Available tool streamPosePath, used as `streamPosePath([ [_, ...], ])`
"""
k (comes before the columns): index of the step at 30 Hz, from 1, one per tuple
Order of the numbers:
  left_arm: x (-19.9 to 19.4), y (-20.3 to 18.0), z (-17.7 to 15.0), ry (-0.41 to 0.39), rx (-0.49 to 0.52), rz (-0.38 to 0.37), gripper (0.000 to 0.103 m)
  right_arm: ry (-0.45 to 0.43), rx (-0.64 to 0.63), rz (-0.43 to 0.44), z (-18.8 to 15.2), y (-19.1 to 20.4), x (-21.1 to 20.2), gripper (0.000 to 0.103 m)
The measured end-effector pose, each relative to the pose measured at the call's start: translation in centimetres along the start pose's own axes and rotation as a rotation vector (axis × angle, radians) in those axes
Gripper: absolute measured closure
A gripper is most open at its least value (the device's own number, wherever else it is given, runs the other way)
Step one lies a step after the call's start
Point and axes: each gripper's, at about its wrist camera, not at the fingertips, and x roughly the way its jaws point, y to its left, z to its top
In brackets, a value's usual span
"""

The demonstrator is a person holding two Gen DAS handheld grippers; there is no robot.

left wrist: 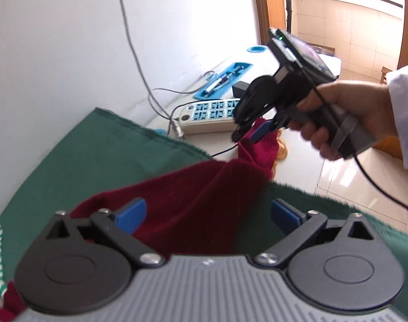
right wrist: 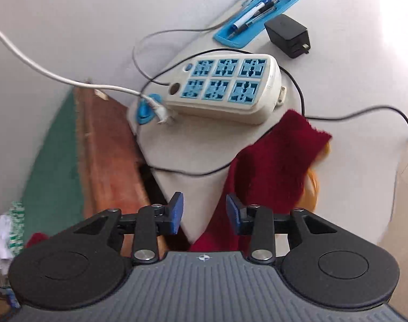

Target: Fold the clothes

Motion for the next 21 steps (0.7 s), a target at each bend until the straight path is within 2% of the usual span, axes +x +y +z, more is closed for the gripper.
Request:
streamPosePath([
  [2,1.0,0.2,0.6,0.016,-0.021,-0.011,0.016,0.024,0.001,0.032,0.4,-0.4,1.0,0.072],
  [5,2.2,0.0,0.9,0.046,-0.05,-0.028,0.015,0.046,0.006,0.043,0.4,-0.9,1.8,0.072],
  [7,2.3,-0.4,1.0,0.061,-0.052,-0.054,0.01,0.047,0.001,0.035,0.4,-1.2,2.1,0.072],
  [9,2.5,-1.1,1.0,0.066,-0.015,-0.049,0.003,0.043,0.001,0.042,0.3,-1.4,2.0,0.072],
  [12,3.0,-1.7,0.9,0.078,0.024,-0.044,0.002,0.026,0.006,0.058,0.4,-1.8,1.7,0.072],
  [14,3.3,-1.1,1.1,0.085,0.002,-0.063,0.002,0.024,-0.007,0.025,0.5,-2.0,2.0,0.07],
  [16,3.7,-0.2,1.1,0.092,-0.024,-0.08,0.009,0.044,-0.014,0.012,0.3,-2.3,2.7,0.067],
  [17,3.7,0.3,1.2,0.091,-0.038,-0.091,0.019,0.056,-0.013,0.013,0.2,-2.5,3.0,0.068],
  [18,3.7,0.7,1.3,0.09,-0.053,-0.099,0.03,0.066,-0.01,0.014,0.1,-2.8,3.4,0.076],
  [19,3.7,1.1,1.3,0.092,-0.071,-0.097,0.035,0.067,0.0,0.015,0.0,-3.1,3.6,0.09],
  [20,3.7,1.5,1.4,0.093,-0.087,-0.095,0.044,0.064,0.01,0.021,-0.1,-3.4,3.7,0.097],
  [21,3.8,1.6,1.5,0.093,-0.093,-0.093,0.05,0.048,0.02,0.043,-0.1,-3.7,3.5,0.097],
])
